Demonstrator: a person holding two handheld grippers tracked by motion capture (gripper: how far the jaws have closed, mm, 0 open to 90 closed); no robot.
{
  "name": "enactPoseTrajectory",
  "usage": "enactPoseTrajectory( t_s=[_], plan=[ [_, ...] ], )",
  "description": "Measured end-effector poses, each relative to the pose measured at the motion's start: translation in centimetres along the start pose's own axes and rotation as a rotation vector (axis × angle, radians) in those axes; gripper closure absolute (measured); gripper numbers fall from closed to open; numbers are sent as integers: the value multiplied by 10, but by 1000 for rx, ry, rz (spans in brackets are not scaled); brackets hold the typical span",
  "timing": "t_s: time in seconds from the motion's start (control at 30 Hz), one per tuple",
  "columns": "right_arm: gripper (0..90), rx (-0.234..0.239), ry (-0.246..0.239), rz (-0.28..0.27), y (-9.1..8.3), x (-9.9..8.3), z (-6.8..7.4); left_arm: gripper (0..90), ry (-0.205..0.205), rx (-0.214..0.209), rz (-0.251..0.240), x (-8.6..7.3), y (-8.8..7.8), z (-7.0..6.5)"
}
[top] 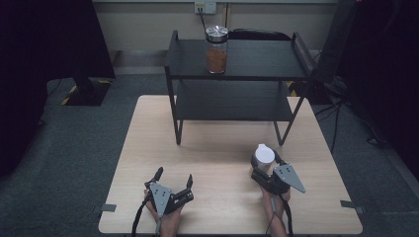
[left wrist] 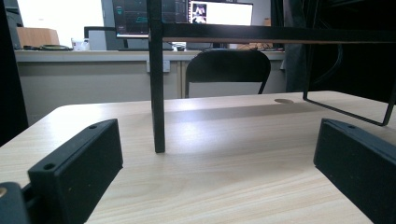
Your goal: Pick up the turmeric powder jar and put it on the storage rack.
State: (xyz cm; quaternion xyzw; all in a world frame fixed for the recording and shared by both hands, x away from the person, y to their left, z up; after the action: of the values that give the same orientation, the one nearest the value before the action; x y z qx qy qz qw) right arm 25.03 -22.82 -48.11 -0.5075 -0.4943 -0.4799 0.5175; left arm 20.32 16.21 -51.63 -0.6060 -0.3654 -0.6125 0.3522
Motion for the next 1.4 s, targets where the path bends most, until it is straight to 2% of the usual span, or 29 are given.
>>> enactPoseTrajectory(
  t_s=[0.2, 0.57, 0.73, 0.9, 1.4],
  plan=[
    [293, 7, 3, 14, 1, 1, -1, 7, 0, 0, 0, 0, 0, 0],
    [301, 4, -4, 17, 1, 2, -1, 9, 1, 0, 0, 0, 0, 0],
    [303, 13, -22, 33, 3, 7, -4, 15, 1, 4, 1, 0, 0, -1],
    [303, 4, -9, 46, 3, 10, -9, 16, 1, 4, 1, 0, 0, -1],
    [304, 56, -12, 63, -1, 20, -13, 16, 1, 5, 1, 0, 0, -1]
  ],
)
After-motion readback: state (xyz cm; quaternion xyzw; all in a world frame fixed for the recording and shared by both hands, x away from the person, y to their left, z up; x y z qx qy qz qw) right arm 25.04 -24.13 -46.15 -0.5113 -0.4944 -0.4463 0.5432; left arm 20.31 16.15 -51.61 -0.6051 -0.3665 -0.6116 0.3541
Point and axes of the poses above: each handheld gripper's, and its own axes: y roughly forward along the jaws, x roughly out of its top, z roughly to its left, the point moved 4 cm from there along y, roughly forward along the jaws, and after that the axes turned 14 degrees about -x, right-handed, at the moved point
